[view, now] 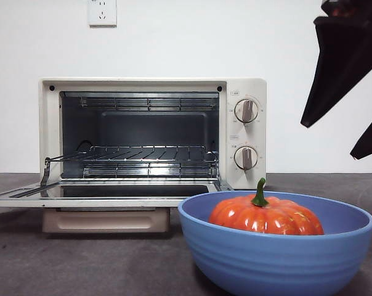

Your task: Place pumpkin in the steamer

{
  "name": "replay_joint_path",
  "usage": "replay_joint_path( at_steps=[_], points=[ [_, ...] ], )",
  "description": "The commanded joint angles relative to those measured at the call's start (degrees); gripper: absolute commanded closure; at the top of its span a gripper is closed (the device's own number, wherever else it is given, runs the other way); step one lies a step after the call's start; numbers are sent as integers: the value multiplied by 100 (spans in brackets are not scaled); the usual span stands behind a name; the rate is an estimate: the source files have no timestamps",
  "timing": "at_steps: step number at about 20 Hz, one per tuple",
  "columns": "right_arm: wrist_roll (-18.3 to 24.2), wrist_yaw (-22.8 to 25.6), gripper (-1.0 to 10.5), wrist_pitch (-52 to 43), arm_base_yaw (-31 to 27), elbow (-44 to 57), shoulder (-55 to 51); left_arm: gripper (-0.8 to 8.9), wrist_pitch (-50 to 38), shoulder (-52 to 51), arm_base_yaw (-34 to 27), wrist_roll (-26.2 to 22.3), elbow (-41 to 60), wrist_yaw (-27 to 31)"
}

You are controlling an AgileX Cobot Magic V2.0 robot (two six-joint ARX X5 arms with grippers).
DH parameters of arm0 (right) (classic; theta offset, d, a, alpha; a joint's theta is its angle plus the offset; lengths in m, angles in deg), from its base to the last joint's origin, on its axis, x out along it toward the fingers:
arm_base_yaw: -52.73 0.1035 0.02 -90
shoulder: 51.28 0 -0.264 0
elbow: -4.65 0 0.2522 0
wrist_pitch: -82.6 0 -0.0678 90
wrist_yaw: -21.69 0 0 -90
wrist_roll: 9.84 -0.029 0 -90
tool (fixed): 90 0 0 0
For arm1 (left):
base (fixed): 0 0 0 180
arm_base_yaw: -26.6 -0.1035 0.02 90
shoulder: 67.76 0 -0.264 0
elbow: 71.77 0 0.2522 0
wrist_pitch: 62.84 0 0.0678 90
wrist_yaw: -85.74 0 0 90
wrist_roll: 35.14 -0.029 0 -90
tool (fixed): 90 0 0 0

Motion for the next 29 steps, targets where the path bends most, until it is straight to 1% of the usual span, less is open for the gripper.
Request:
replay_joint_path(
  at_steps=[1, 4, 7, 10, 13, 14, 19, 21, 25, 28, 29],
  points=[
    [-260, 356, 602, -37, 308, -35, 68, 798, 33, 42, 11, -63, -24, 15],
    [-457, 964, 608, -44, 702, -35, 105, 798, 46, 42, 11, -63, -24, 15],
    [-669, 1333, 642, -63, 1064, -33, 236, 798, 46, 42, 11, -63, -24, 15],
    [-870, 1781, 646, -77, 1469, -33, 518, 798, 48, 42, 11, -63, -24, 15],
    [-960, 2245, 680, -90, 1714, -33, 811, 798, 55, 42, 11, -63, -24, 15],
    [-973, 2302, 681, -107, 1753, -33, 887, 798, 66, 42, 11, -68, -24, 15],
    [-1047, 2326, 691, -350, 1779, 186, 1156, 798, 87, 42, 11, -70, -24, 15],
    [-1110, 2306, 755, -459, 1779, 356, 1158, 798, 85, 42, 11, -70, -24, 15],
    [-1156, 2022, 786, -656, 1779, 417, 1158, 798, 83, 42, 11, -83, -24, 15],
    [-1211, 1980, 841, -660, 1779, 417, 1158, 798, 85, 42, 11, -83, -24, 15],
    [-1252, 1945, 876, -660, 1779, 417, 1156, 798, 85, 42, 11, -83, -24, 15]
  ],
)
